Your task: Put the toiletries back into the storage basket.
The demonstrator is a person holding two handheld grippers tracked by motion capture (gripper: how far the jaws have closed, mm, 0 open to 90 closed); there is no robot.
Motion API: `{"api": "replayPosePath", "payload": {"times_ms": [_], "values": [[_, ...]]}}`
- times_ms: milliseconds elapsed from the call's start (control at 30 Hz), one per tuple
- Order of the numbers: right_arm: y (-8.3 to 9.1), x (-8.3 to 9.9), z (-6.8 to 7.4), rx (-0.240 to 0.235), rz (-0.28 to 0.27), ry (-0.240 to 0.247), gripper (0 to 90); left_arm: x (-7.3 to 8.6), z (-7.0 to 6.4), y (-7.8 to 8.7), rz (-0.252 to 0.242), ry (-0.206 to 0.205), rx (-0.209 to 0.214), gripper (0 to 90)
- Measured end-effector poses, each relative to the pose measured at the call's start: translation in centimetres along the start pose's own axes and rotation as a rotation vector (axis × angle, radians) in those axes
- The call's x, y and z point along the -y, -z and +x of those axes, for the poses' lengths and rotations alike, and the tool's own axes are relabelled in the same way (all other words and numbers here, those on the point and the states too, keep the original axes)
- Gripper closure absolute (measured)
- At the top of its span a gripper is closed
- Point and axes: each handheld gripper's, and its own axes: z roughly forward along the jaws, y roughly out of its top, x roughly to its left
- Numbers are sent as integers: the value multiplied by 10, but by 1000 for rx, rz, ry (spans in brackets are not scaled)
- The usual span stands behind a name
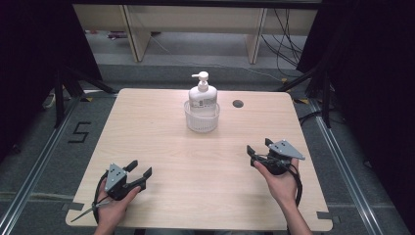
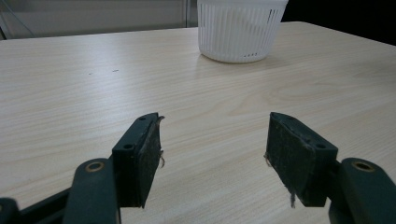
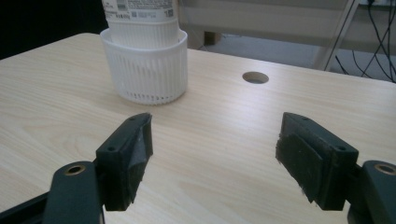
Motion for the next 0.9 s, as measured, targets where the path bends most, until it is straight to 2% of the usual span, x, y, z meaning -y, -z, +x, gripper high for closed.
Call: {"api": "replayPosePath", "payload": {"times_ms": [33,67,100,133,200,233,267,367,400,433,467,500,533,600,633,700,733,767,800,833,867,900], "values": [[3,2,0,10,16,-19,272,0,0,0,0,-1,0,348],[4,3,-2,2,16,-6,272,0,0,0,1,-1,0,348],[6,5,-4,18,21,14,272,0,0,0,0,0,0,348],[6,8,-5,11,9,9,272,0,0,0,0,-1,-1,348],[10,13,-5,18,42,-11,273,0,0,0,0,0,-1,348],[10,16,-7,16,29,7,273,0,0,0,-2,0,-3,348],[11,19,-7,16,38,-16,273,0,0,-1,-7,0,1,348],[14,26,-10,17,44,-11,274,0,0,-1,-7,1,0,349],[16,28,-9,23,53,-34,275,0,0,-1,-7,2,0,348],[17,30,-12,25,46,0,275,0,0,0,-4,2,0,348],[18,32,-12,13,61,-11,276,0,0,0,-2,1,-3,348],[19,35,-11,28,49,-38,277,0,0,0,-4,1,-2,348],[20,36,-14,33,54,-2,278,0,0,0,-4,3,-3,348],[22,40,-14,30,56,-16,280,0,0,0,-7,2,-1,349],[23,42,-16,41,43,4,280,0,0,0,-9,4,-1,348],[26,47,-12,33,67,-57,281,0,-1,-1,-9,3,-1,348],[27,47,-14,36,74,-41,281,0,-1,-1,-9,3,-1,349],[26,50,-15,30,51,-29,281,0,-1,0,-8,2,-1,349],[27,52,-15,34,68,-26,282,0,-1,0,-8,3,-1,348],[27,54,-16,45,55,-11,283,0,-1,0,-2,2,-2,348],[28,57,-15,38,59,-41,283,0,-1,0,-1,2,-3,348],[27,59,-16,39,61,-42,283,0,-1,0,1,-2,-4,349]]}}
